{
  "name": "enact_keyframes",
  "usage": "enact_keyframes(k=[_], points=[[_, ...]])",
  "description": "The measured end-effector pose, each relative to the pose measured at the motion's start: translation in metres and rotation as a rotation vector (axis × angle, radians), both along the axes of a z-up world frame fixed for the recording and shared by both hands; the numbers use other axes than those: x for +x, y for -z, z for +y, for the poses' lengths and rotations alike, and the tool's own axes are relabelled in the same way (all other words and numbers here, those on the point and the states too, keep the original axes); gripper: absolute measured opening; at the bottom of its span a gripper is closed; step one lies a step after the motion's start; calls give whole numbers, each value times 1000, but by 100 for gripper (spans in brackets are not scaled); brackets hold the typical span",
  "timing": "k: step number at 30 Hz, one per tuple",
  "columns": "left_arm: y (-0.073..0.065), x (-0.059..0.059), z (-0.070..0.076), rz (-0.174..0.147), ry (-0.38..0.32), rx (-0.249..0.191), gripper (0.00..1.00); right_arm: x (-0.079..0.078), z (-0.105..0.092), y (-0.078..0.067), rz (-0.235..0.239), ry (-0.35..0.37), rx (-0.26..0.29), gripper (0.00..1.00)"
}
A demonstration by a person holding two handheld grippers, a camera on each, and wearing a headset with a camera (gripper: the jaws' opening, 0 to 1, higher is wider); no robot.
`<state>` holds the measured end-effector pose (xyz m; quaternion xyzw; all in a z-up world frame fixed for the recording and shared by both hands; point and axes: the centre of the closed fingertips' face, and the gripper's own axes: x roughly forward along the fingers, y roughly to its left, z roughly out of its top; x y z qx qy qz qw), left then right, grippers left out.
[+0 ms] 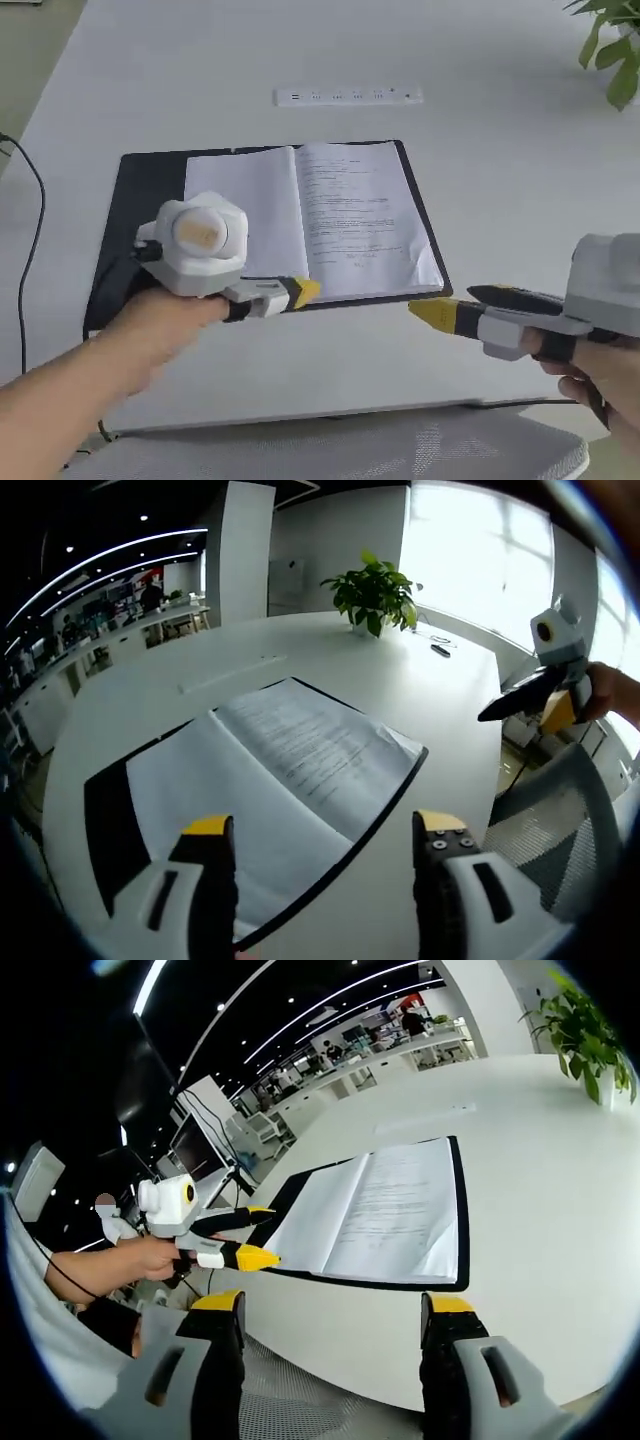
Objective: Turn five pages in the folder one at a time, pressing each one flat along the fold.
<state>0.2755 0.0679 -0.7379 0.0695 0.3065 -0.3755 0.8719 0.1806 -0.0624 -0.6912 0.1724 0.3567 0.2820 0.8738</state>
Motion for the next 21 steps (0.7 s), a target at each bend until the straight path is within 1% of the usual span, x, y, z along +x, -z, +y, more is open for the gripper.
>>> enact_keyframes(k=[1,3,4,5,6,7,8,10,12,14,15,17,19,21], points=[[4,5,-12,-9,14,-1,71,1,0,1,2,11,9,70],[10,9,-27,-13,23,2,71,1,0,3,0,15,12,70],[14,12,-38,-17,32,4,70,3,-2,5,1,25,14,70],[17,13,-45,-19,40,10,69,4,-3,6,2,32,16,70],[22,14,-55,-24,55,26,68,5,-4,7,0,35,18,69],[26,15,-61,-31,65,35,67,7,-6,8,0,49,25,69],[30,16,-70,-32,75,41,65,8,-7,8,0,54,30,69],[36,20,-82,-47,78,41,65,12,-12,11,5,69,39,68],[40,21,-90,-38,72,32,65,15,-16,13,7,82,43,68],[46,23,-96,-39,70,33,63,19,-20,13,6,100,53,68],[51,25,-97,-36,63,52,63,20,-21,13,6,108,57,68],[56,27,-99,-45,58,58,62,24,-24,15,8,123,72,67],[60,31,-99,-44,34,71,61,28,-27,17,7,135,78,67],[62,33,-102,-42,21,58,62,33,-29,20,9,147,89,66]])
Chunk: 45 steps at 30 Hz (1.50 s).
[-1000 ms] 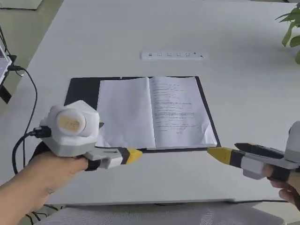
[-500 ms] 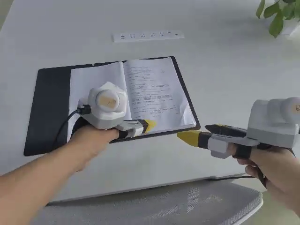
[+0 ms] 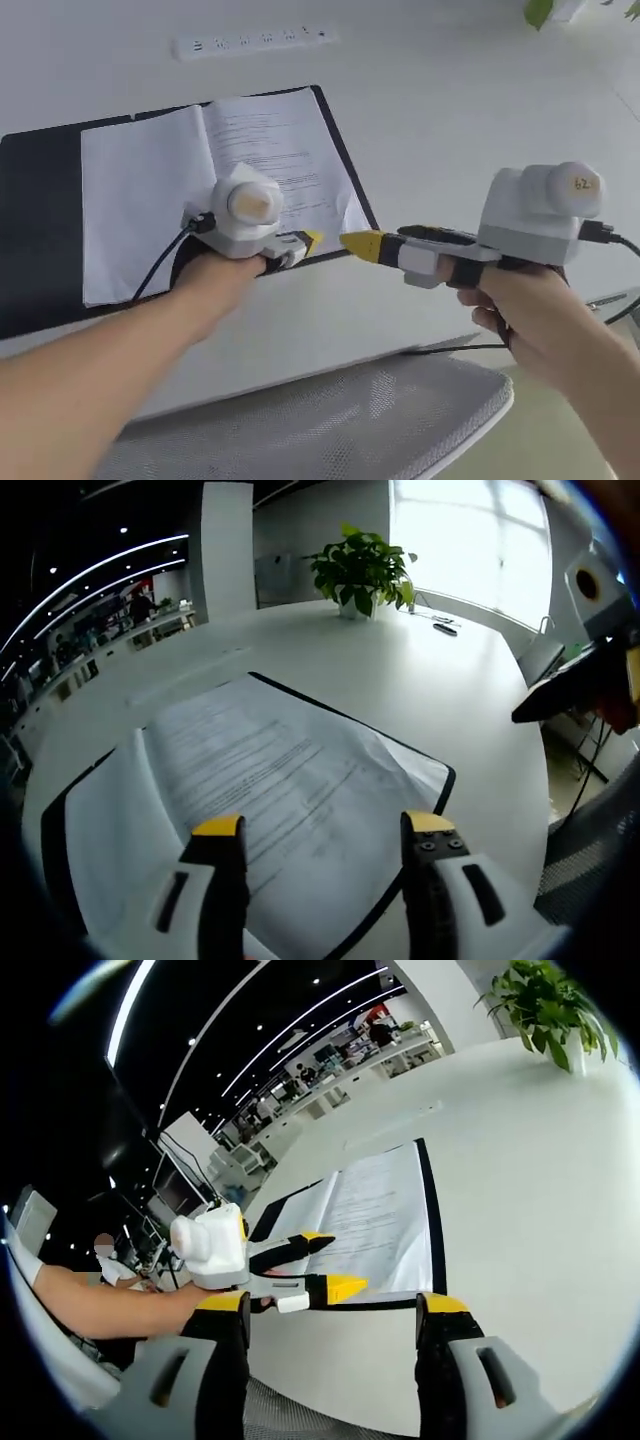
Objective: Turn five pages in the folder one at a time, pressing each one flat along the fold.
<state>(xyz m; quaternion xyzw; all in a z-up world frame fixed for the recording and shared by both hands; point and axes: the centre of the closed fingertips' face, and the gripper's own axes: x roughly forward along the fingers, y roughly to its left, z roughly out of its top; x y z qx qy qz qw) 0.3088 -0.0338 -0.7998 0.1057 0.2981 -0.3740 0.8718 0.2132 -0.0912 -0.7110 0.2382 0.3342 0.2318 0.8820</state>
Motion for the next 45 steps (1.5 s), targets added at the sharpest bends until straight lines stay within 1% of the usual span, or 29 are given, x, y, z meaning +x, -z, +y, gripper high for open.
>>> enact_keyframes(k=[3,6,7,10,12,13,14,15,16,17,18,20,23,24,25,26,28,29,32,33,34,35,36,37,40,42,43,44,45], points=[[3,3,-5,-12,-9,7,62,5,0,5,7,8,15,65],[7,3,-6,-36,-11,37,61,11,0,11,17,16,29,65],[8,3,-6,-40,-13,40,61,12,0,13,22,17,32,65],[8,4,-5,-48,-21,40,61,18,1,19,29,20,44,64],[7,3,-6,-52,-19,35,58,20,1,20,32,22,49,64],[7,1,-8,-51,-11,32,55,21,1,22,32,24,51,64],[7,0,-10,-53,-4,28,51,22,1,22,33,26,54,64],[6,-4,-14,-65,18,24,47,24,1,23,36,25,60,63],[6,-7,-15,-64,22,17,43,24,2,24,34,25,61,63],[6,-7,-16,-67,23,13,41,26,1,25,36,27,62,63],[7,-7,-15,-74,23,9,40,26,1,26,40,26,63,63],[7,-6,-14,-77,19,-1,38,27,2,29,40,27,67,63],[5,-5,-13,-76,16,-3,35,28,2,32,47,28,71,63],[4,-4,-12,-82,14,-2,32,29,2,32,47,29,71,62],[3,-4,-12,-87,17,-2,26,29,2,34,50,30,70,62],[4,-5,-12,-82,18,1,24,29,2,34,52,30,68,62],[3,-4,-12,-100,32,15,15,29,2,35,51,32,72,62],[4,-2,-9,-105,24,30,12,30,2,36,54,35,76,62],[4,-1,-7,-113,36,41,8,31,3,37,50,39,80,62],[4,0,-8,-124,49,51,8,32,4,37,50,40,83,62],[4,-1,-8,-119,48,48,7,33,4,38,51,42,86,61],[4,0,-7,-123,45,51,6,34,4,39,48,42,88,61],[4,0,-6,-120,43,46,5,35,5,40,49,43,89,61],[4,2,-3,-121,32,52,2,36,5,40,46,44,89,60],[3,1,-4,-121,40,48,3,43,4,42,27,44,94,58],[3,1,-5,-115,35,41,3,47,1,45,28,54,111,57],[3,1,-5,-111,28,34,2,50,0,46,21,64,125,56],[3,1,-5,-108,26,32,2,53,-3,48,24,77,146,55],[3,1,-5,-106,24,30,2,55,-6,51,37,90,165,55]])
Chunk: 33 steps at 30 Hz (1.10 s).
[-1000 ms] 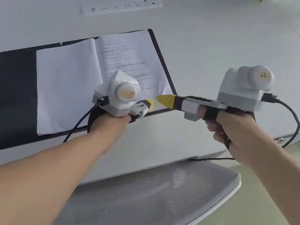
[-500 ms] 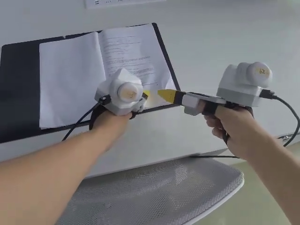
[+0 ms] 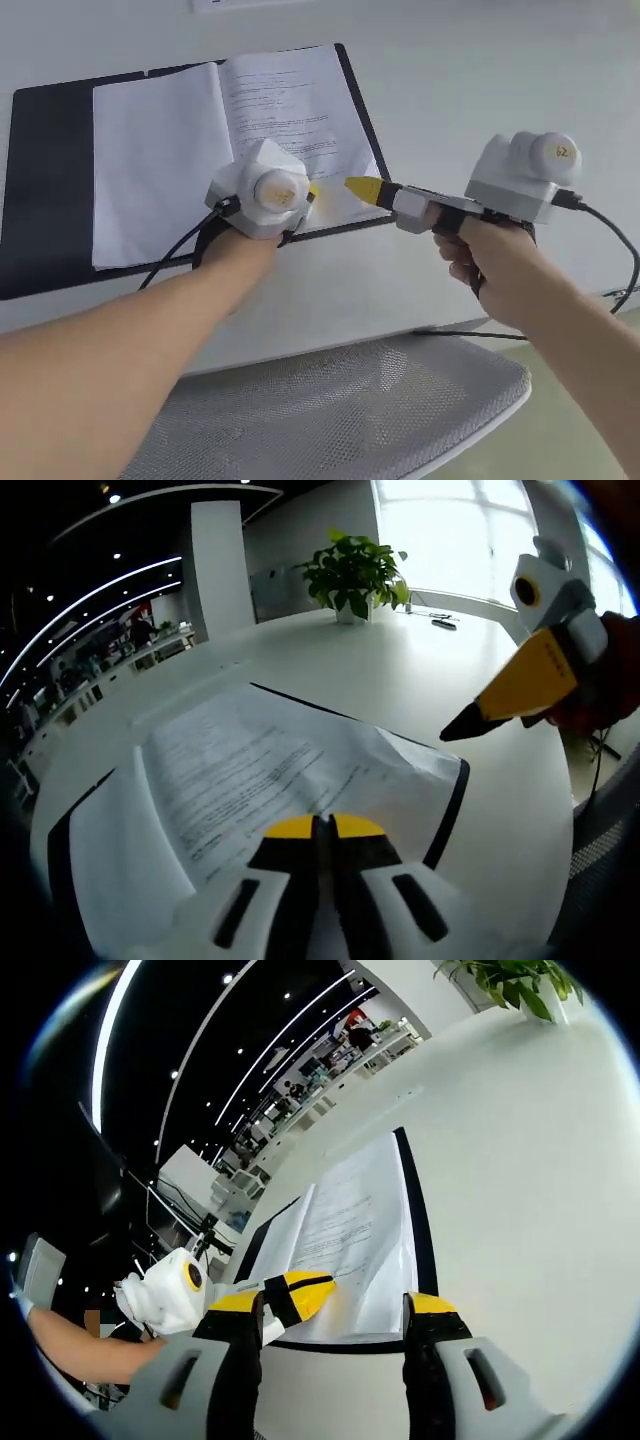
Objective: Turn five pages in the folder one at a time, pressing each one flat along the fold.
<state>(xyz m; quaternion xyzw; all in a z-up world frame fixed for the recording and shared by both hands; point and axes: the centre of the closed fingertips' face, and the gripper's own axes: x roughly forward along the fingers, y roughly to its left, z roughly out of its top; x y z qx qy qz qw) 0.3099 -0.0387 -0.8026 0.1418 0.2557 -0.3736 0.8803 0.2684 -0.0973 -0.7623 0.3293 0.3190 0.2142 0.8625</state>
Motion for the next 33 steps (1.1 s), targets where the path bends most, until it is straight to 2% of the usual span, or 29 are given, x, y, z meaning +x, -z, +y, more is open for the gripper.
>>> enact_keyframes(k=[5,6,7,9,11,13,16,18,19,21,26,28,29,30,31,33], points=[[0,1,-1,16,-19,-21,2,1,-4,9,17,-24,-8,53],[0,1,-1,16,-19,-22,2,0,-3,10,21,-38,-3,53],[0,1,-1,17,-17,-23,2,1,0,8,2,-49,12,53],[1,1,-1,16,-16,-22,2,1,2,9,15,-65,19,53],[1,1,-1,17,-17,-24,2,4,2,6,-16,-69,7,52],[1,2,-2,18,-18,-25,2,5,3,3,-19,-74,19,51],[1,2,-2,21,-17,-27,2,11,2,-5,-59,-49,37,51],[1,2,-2,21,-17,-29,2,8,3,5,-3,-58,30,52],[1,2,-2,22,-18,-30,2,8,5,7,-6,-67,33,52],[1,2,-2,25,-19,-33,2,6,2,14,11,-69,-4,52],[1,2,-2,26,-23,-42,2,6,-3,12,32,-51,35,46],[1,3,-2,27,-23,-44,2,7,-3,6,-8,-48,29,44],[1,3,-2,28,-25,-46,2,7,-2,5,-7,-55,40,44],[1,3,-2,29,-26,-48,2,7,0,6,2,-60,43,45],[1,3,-2,29,-26,-49,2,4,0,12,35,-66,37,46],[1,3,-2,30,-26,-50,2,5,0,15,29,-67,32,45]])
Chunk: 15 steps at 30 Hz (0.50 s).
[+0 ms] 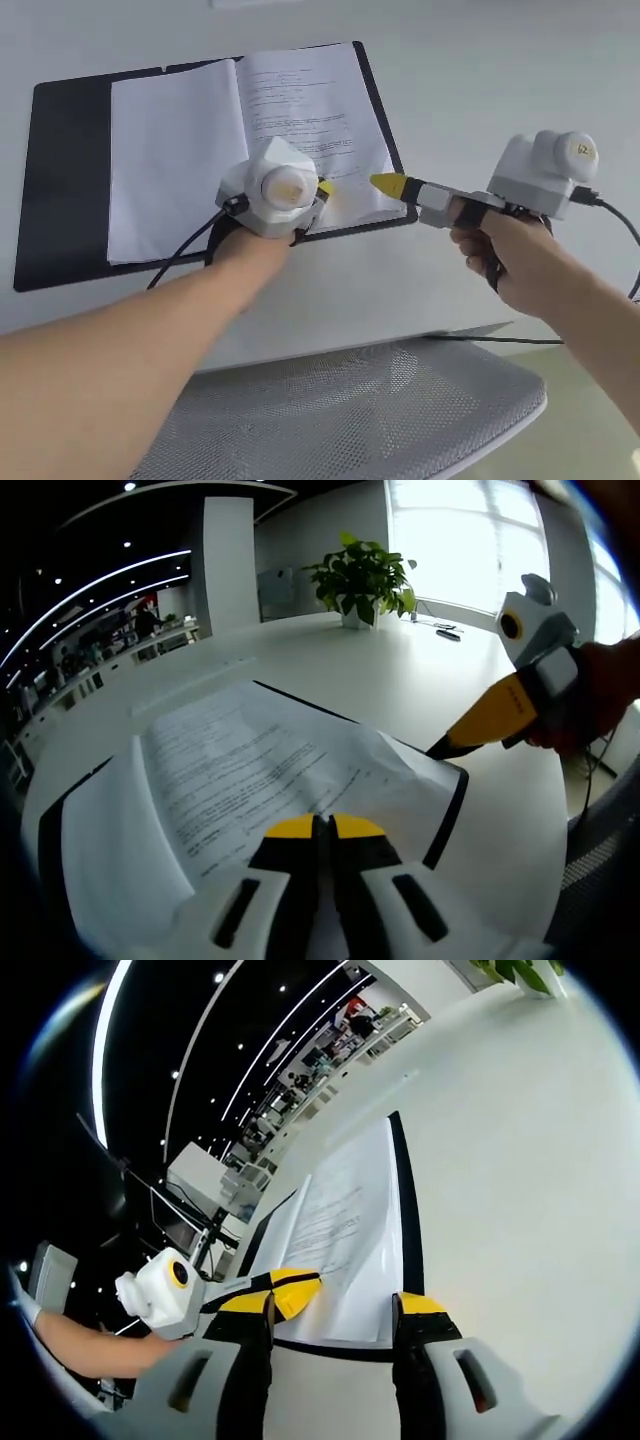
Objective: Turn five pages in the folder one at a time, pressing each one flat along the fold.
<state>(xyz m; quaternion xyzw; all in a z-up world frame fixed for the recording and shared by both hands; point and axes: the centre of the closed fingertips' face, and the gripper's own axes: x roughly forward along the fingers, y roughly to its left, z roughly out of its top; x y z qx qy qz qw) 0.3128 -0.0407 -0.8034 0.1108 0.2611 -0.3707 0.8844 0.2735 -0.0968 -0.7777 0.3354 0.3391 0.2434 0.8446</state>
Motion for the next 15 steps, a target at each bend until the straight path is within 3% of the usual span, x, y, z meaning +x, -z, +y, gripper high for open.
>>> enact_keyframes(k=[4,7,9,12,15], points=[[0,0,0,2,0,-3,2,0,-3,0,13,17,12,42],[0,0,0,4,-5,-8,2,-6,0,2,33,-25,22,31],[0,0,0,7,-9,-13,2,-7,3,4,30,-35,11,31],[0,0,1,9,-9,-16,2,-6,-1,6,44,-7,28,26],[0,0,1,9,-9,-18,3,-6,-5,12,66,14,27,10]])
